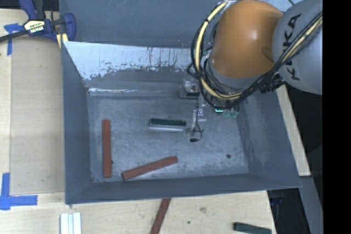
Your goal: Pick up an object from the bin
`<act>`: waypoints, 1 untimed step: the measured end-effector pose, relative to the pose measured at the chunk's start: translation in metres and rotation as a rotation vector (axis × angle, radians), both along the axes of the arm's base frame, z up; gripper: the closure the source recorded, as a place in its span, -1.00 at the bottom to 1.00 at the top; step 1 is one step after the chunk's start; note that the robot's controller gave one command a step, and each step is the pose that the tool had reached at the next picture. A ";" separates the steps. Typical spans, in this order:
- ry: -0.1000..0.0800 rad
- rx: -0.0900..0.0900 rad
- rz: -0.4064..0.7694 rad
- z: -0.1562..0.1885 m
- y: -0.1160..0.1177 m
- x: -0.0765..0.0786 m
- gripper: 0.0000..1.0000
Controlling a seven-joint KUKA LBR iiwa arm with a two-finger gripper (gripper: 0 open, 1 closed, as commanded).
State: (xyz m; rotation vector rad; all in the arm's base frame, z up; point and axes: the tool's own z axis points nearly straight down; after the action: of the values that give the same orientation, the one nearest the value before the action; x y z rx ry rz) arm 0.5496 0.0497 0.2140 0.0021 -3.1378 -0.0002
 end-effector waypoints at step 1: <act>-0.007 0.001 -0.001 0.004 0.000 0.002 -1.00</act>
Offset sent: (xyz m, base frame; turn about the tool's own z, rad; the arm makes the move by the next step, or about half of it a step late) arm -0.0036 0.0231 -0.1440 -0.0657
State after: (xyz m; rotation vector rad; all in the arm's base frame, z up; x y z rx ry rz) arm 0.5512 0.0496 0.2176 0.0008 -3.1452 -0.0011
